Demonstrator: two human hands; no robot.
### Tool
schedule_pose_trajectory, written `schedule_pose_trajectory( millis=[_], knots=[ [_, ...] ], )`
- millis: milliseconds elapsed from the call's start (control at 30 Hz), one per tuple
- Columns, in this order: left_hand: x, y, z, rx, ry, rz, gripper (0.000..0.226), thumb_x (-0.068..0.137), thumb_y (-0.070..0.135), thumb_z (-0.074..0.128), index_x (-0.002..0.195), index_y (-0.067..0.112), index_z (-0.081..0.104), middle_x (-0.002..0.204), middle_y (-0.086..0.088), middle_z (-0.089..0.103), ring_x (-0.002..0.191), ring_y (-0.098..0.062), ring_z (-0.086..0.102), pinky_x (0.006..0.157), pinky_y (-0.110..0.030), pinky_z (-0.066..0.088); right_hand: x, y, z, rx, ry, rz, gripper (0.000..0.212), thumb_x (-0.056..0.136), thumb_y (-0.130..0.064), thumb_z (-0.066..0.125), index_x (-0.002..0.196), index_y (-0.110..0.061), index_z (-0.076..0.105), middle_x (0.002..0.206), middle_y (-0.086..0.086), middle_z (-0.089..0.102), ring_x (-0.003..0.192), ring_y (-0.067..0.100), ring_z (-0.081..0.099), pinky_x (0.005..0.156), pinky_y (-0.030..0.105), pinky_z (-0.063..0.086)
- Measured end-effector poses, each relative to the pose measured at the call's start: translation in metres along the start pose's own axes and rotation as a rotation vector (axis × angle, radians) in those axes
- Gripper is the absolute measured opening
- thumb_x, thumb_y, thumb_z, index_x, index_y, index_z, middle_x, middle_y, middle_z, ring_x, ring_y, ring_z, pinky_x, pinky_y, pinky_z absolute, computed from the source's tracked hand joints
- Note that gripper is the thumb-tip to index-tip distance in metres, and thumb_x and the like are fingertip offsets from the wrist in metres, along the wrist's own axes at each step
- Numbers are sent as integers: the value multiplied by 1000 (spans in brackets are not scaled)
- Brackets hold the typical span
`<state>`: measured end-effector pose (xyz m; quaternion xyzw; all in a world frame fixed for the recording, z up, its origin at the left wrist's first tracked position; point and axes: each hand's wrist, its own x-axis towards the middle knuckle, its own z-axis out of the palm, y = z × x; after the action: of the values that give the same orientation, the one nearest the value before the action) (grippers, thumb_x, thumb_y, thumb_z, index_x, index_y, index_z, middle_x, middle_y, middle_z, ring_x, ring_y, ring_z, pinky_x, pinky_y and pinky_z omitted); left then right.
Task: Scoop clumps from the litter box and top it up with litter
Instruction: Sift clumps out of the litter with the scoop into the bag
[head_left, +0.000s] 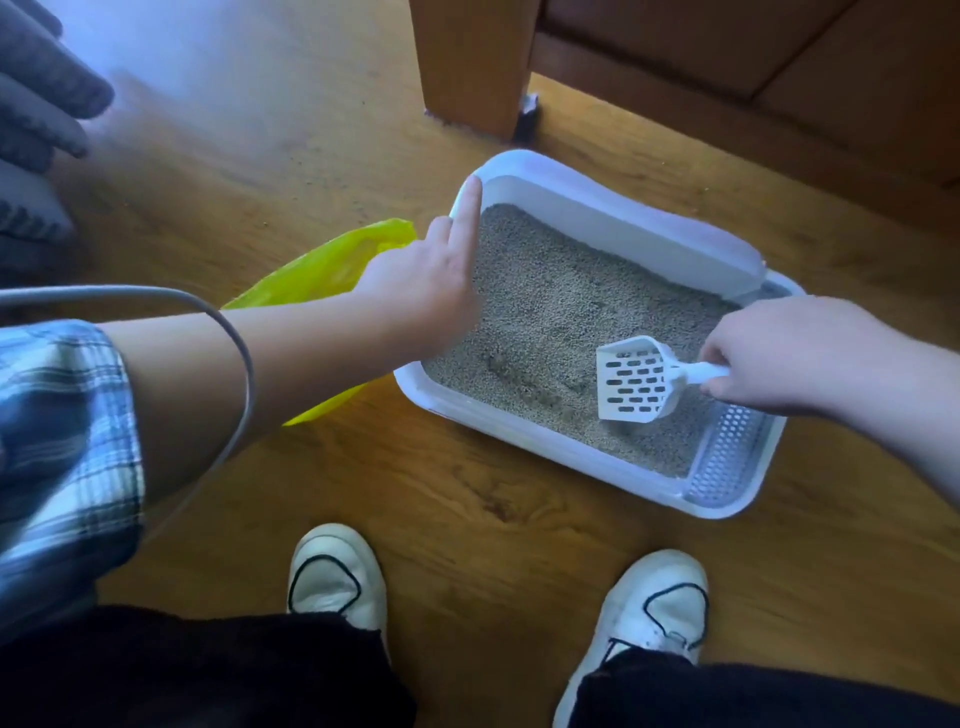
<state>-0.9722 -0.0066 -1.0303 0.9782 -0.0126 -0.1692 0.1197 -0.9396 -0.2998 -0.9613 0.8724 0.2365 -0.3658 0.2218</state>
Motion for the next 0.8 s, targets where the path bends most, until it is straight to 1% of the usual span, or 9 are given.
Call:
schedule_pose_trajectory(
  millis=[67, 100, 167, 267, 300, 433, 600, 700, 800],
  knots=[
    [1, 2, -1, 12, -13, -8, 89, 89, 19, 41, 155, 20, -19, 140, -8, 41, 93, -36, 60, 64, -41, 43, 0, 6, 2, -21, 6, 41, 24, 84, -47, 54, 73, -28, 65, 69, -11, 59, 69, 14, 59, 62, 29, 53],
    [1, 3, 0, 12, -16, -11, 89, 89, 19, 41, 155, 20, -19, 139, -8, 41, 93, -36, 60, 64, -42, 43, 0, 7, 4, -22, 5, 44, 24, 84, -46, 54, 72, -28, 64, 68, -11, 59, 67, 14, 59, 62, 29, 53],
    [2, 3, 0, 9, -8, -7, 90, 89, 19, 42, 155, 19, -19, 139, -9, 41, 94, -37, 60, 63, -42, 43, -1, 5, 10, -23, 9, 34, 20, 84, -44, 53, 78, -31, 66, 69, -10, 58, 67, 15, 58, 57, 27, 49],
    [2, 3, 3, 7, 6, 1, 90, 88, 19, 42, 155, 17, -18, 138, -11, 42, 91, -37, 59, 61, -41, 40, -1, 1, 20, -30, 63, 19, 21, 86, -46, 52, 84, -32, 68, 71, -10, 57, 68, 17, 58, 52, 25, 40],
    [3, 4, 3, 10, 10, 0, 90, 88, 19, 42, 155, 17, -18, 137, -11, 42, 91, -37, 59, 61, -40, 40, -1, -1, 24, -18, 69, 12, 21, 86, -46, 53, 83, -31, 68, 70, -10, 58, 68, 17, 58, 52, 25, 40],
    [4, 7, 6, 8, 19, -5, 89, 89, 20, 42, 155, 15, -17, 135, -13, 41, 93, -37, 59, 61, -40, 39, 0, -11, 40, 67, 30, -53, 22, 88, -46, 53, 81, -30, 66, 70, -10, 60, 65, 12, 58, 55, 28, 50],
    [2, 5, 2, 3, 16, -9, 89, 89, 21, 42, 156, 16, -16, 137, -12, 42, 94, -36, 58, 62, -39, 38, 4, -23, 51, 152, 29, -99, 23, 91, -43, 53, 76, -26, 60, 70, -8, 60, 66, 13, 58, 54, 29, 48],
    [2, 5, 1, 2, 16, -1, 90, 89, 21, 43, 156, 16, -16, 136, -12, 43, 91, -35, 58, 62, -38, 37, 9, -26, 56, 212, 4, -111, 25, 91, -46, 54, 77, -27, 62, 69, -8, 62, 65, 12, 60, 57, 33, 54],
    [2, 3, 2, 7, 17, 1, 90, 88, 21, 43, 156, 16, -16, 137, -11, 43, 92, -36, 59, 61, -39, 37, 12, -31, 60, 264, -1, -115, 26, 92, -47, 53, 79, -26, 63, 70, -7, 63, 64, 12, 60, 56, 33, 54]
  ],
)
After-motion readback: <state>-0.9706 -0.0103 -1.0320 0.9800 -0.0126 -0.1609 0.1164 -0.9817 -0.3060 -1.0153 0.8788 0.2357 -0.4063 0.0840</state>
